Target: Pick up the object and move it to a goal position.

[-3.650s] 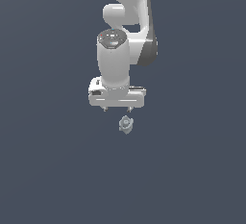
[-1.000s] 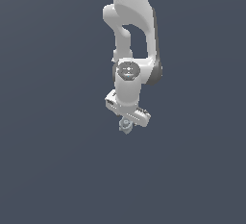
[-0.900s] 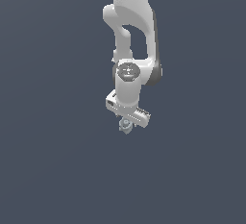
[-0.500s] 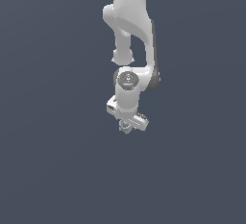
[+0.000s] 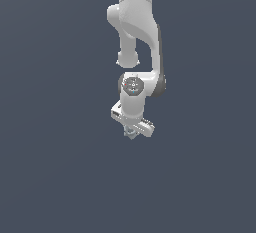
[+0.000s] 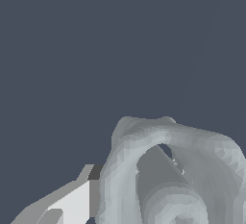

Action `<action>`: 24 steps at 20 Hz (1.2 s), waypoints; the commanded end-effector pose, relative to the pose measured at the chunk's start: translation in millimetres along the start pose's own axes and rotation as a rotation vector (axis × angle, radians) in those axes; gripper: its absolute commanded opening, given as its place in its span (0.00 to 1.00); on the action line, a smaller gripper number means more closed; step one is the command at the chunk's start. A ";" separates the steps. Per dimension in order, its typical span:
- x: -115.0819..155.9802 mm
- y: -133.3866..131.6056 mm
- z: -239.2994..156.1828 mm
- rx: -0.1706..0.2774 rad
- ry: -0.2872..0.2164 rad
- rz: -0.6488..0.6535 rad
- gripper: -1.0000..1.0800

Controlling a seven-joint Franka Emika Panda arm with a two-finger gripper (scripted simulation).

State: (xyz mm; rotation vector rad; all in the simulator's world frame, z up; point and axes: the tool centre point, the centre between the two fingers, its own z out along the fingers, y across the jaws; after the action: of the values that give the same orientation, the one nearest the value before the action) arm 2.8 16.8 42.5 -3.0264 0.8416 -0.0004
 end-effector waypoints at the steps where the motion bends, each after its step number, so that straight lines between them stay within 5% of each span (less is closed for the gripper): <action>1: 0.1 0.3 0.6 0.000 0.000 0.000 0.00; 11: 4.7 7.6 -11.4 0.000 0.000 0.000 0.00; 24: 41.1 63.3 -96.1 0.000 0.000 0.001 0.00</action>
State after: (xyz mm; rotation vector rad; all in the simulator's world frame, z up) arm 5.3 -51.8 129.5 -3.0253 0.8440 -0.0018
